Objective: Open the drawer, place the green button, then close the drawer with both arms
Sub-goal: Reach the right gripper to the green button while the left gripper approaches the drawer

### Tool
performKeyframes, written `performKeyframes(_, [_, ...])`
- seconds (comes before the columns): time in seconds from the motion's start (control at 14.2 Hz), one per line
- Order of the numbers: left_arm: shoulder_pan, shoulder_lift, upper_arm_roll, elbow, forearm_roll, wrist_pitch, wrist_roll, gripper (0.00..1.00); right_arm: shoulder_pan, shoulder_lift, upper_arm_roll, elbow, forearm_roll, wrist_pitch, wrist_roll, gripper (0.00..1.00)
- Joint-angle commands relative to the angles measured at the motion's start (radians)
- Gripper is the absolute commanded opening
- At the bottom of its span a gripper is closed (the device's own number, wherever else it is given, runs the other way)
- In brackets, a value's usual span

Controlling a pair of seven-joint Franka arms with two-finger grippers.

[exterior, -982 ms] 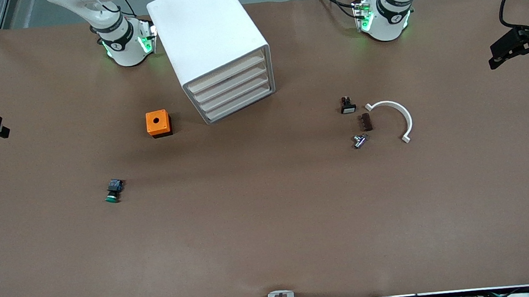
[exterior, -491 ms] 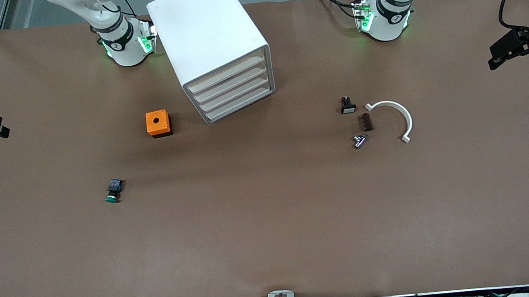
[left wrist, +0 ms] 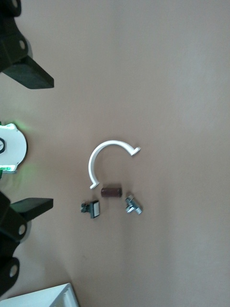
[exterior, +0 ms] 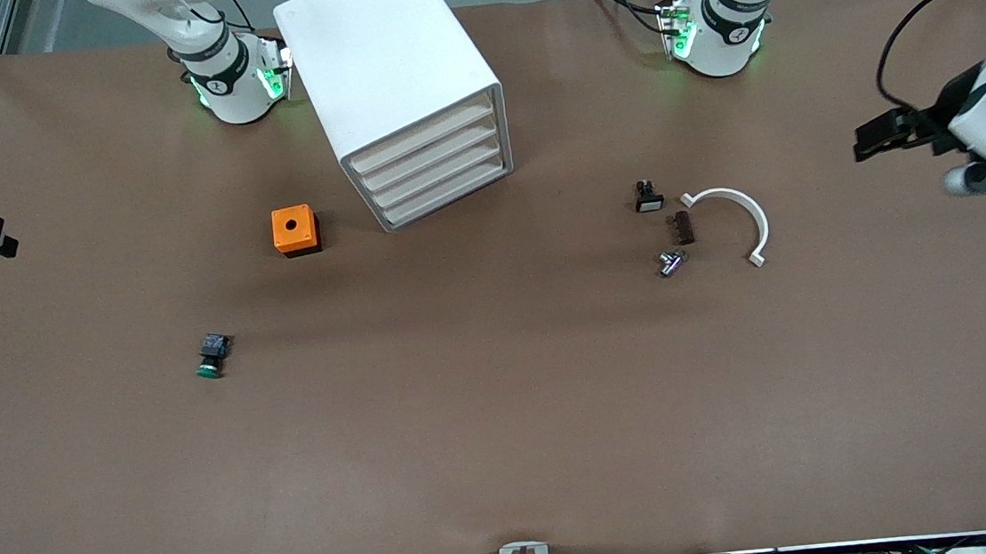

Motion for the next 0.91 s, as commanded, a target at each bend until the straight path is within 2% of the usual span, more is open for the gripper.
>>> performKeyframes(0.0, [-0.011,0.082,-0.037,-0.006,-0.049,-0.004,0.004,1.0,-0.016,0.031,0.017,0.01,-0.002,-0.002,-0.009,1.0])
performKeyframes(0.14, [-0.012,0.142,-0.076,-0.006,-0.092,-0.004,0.003,1.0,-0.022,0.056,0.017,-0.001,-0.004,-0.004,-0.017,1.0])
performKeyframes(0.49, [-0.023,0.295,-0.102,-0.005,-0.302,0.001,-0.004,1.0,-0.021,0.229,0.017,-0.02,-0.011,0.033,-0.009,1.0])
performKeyframes(0.63, [-0.028,0.346,-0.131,-0.006,-0.385,0.03,0.004,1.0,-0.014,0.24,0.017,-0.099,-0.011,0.138,-0.008,1.0])
performKeyframes(0.84, [-0.026,0.393,-0.243,-0.009,-0.441,0.112,0.019,1.0,-0.013,0.24,0.017,-0.252,-0.008,0.342,-0.006,1.0])
